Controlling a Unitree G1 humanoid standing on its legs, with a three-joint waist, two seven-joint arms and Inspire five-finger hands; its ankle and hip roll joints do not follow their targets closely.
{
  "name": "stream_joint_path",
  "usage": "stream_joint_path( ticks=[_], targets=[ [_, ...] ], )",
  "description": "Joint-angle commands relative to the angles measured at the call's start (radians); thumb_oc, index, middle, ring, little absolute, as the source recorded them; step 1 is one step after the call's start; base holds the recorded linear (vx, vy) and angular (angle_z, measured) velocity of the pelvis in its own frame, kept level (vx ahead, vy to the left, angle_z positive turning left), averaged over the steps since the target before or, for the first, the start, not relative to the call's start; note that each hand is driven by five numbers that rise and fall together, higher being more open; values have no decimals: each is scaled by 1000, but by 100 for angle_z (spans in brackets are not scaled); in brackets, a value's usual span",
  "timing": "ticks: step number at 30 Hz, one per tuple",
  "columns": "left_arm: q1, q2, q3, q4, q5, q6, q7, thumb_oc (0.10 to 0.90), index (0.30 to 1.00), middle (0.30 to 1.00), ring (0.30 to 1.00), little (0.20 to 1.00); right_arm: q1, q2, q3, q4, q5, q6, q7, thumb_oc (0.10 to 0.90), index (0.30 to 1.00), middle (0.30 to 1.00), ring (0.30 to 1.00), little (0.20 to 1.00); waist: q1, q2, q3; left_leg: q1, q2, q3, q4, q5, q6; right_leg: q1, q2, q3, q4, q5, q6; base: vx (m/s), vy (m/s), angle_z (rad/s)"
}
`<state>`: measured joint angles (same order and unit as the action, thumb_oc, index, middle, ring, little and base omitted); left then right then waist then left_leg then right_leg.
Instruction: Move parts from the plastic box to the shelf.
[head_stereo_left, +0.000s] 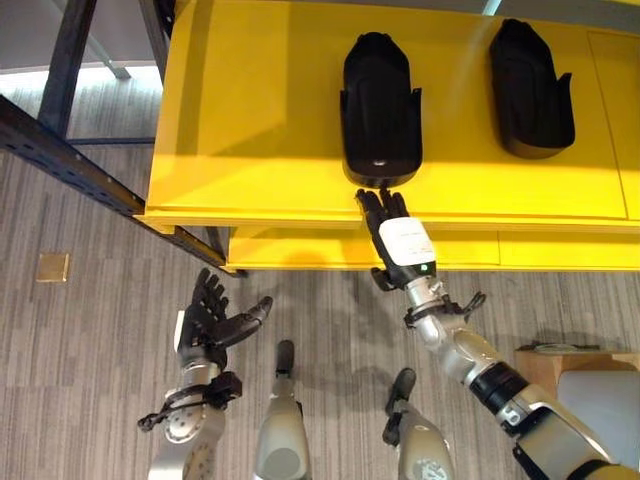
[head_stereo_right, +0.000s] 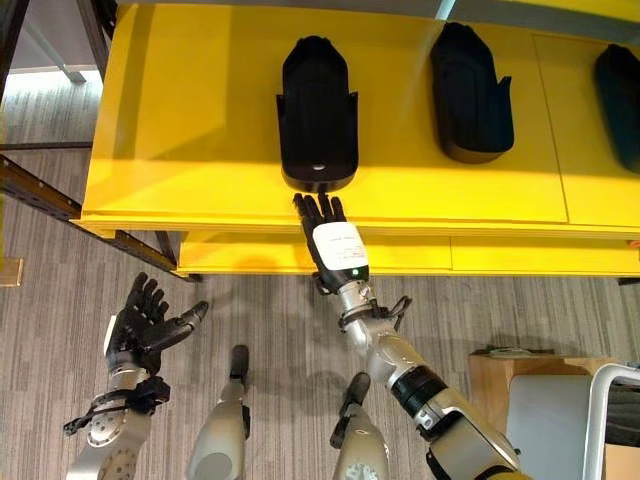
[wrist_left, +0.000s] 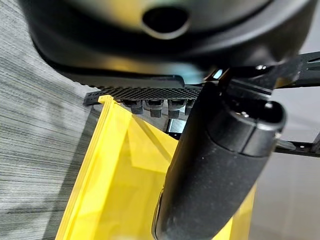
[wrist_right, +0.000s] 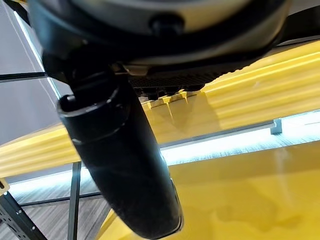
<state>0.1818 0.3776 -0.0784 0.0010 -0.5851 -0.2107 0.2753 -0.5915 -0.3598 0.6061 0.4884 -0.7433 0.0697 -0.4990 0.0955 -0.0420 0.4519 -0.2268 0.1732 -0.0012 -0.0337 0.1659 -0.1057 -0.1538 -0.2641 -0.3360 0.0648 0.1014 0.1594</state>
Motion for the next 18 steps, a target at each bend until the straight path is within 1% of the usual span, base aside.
stream_joint_path(
  ticks=[1, 7, 18],
  targets=[
    [2, 65, 4, -96, -2, -118, -6, 900, 1000, 1000, 1000, 1000, -104, 24, -3, 52, 46, 12, -12, 900, 1000, 1000, 1000, 1000, 34, -27, -30, 72, 46, -7, 37, -123, 5, -68, -85, 52, 98, 25, 41, 0, 0, 0],
    [3, 66, 0, -96, -10, -123, -7, 900, 1000, 1000, 1000, 1000, -136, 35, -13, 115, 79, 21, -26, 900, 1000, 1000, 1000, 1000, 43, -23, -25, 68, 44, -11, 39, -123, 6, -69, -85, 50, 101, 24, 40, 0, 0, 0],
    [0, 73, -4, -96, -21, -127, -14, 900, 1000, 1000, 1000, 1000, -205, 21, -14, 190, 101, 27, -34, 900, 1000, 1000, 1000, 1000, 55, -18, -17, 57, 43, -19, 46, -122, 8, -77, -88, 47, 112, 23, 37, 0, 0, 0]
  ],
)
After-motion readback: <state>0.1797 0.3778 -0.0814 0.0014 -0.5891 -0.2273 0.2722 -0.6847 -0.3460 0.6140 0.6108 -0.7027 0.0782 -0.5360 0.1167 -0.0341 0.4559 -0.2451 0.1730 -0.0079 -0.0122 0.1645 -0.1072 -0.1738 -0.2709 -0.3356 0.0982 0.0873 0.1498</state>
